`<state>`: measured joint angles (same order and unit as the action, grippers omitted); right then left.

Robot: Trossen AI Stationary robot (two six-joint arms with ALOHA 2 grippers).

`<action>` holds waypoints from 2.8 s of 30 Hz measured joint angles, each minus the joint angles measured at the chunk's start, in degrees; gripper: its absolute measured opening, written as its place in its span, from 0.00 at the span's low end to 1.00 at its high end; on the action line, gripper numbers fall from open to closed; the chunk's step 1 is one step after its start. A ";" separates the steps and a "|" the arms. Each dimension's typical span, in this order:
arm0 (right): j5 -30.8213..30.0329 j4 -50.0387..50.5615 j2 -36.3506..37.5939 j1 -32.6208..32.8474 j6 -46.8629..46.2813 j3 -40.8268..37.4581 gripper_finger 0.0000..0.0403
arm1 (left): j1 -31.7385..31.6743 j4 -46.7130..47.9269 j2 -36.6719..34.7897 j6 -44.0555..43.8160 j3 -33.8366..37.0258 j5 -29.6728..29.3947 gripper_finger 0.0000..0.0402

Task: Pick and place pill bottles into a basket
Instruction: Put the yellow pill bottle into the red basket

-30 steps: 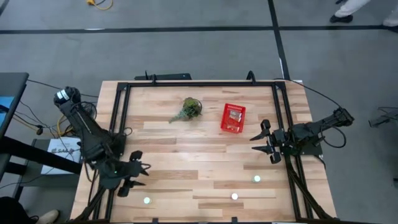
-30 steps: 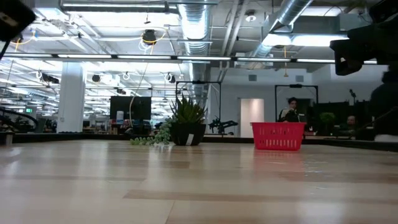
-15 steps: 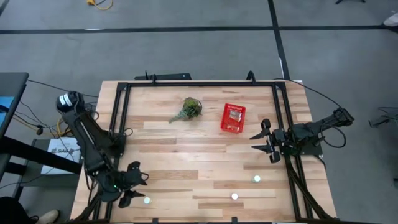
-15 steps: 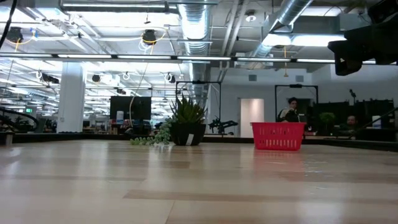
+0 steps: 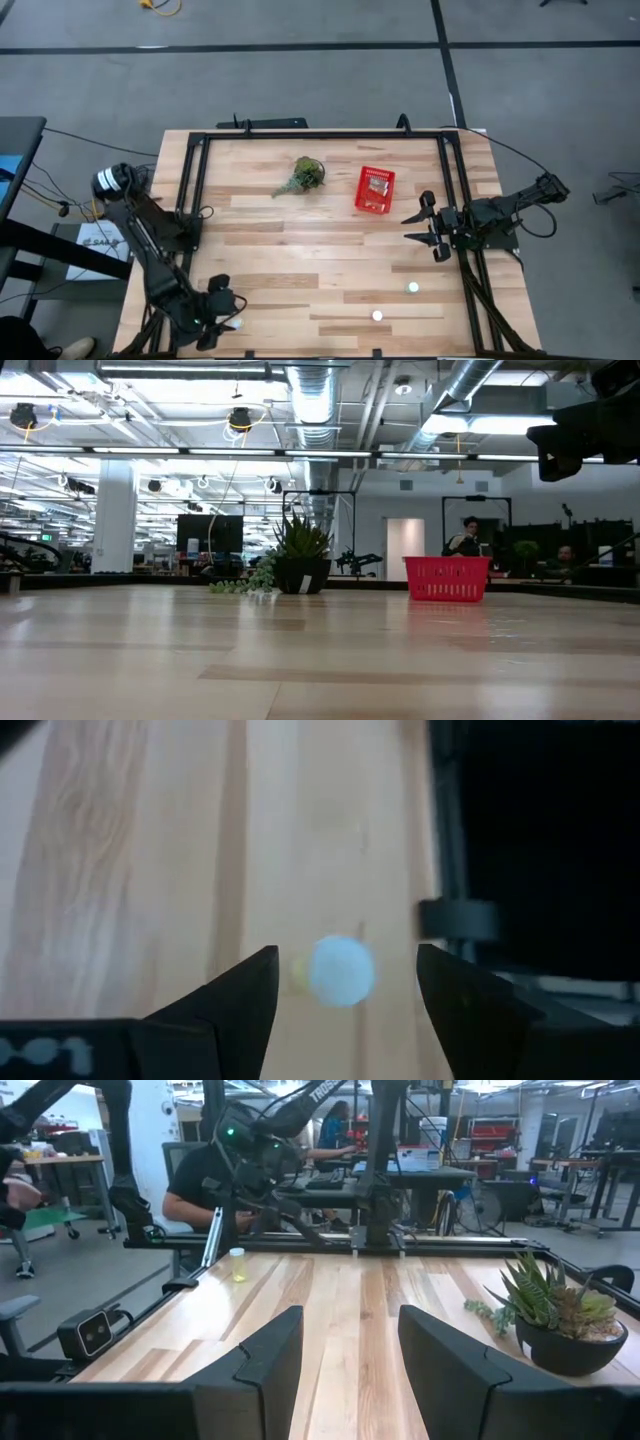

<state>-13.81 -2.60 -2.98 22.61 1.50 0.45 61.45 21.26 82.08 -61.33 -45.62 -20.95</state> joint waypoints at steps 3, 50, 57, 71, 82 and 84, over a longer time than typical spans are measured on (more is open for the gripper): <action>-0.02 -0.01 -0.02 0.00 0.00 0.00 0.39 | -0.02 3.86 1.69 -0.75 -1.47 0.12 0.56; -1.31 -0.08 -0.02 -0.02 0.02 0.00 0.39 | -2.87 2.05 9.34 1.97 -3.38 2.66 0.45; -1.31 -0.08 0.00 0.00 0.02 0.00 0.39 | -3.76 2.27 9.34 3.36 -3.38 2.55 0.25; -1.37 -0.38 0.00 0.00 0.02 0.00 0.39 | -10.29 6.46 7.71 8.27 -3.40 -4.07 0.26; -1.35 -0.40 0.00 0.00 0.44 0.00 0.39 | -22.73 4.27 -1.77 27.07 -3.38 -21.57 0.26; -1.33 -0.40 0.00 0.00 0.44 0.00 0.39 | -26.39 1.02 -2.07 32.79 -3.38 -21.61 0.27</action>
<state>-15.14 -3.01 -2.98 22.61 1.93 0.45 35.06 22.27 80.01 -28.54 -48.99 -42.56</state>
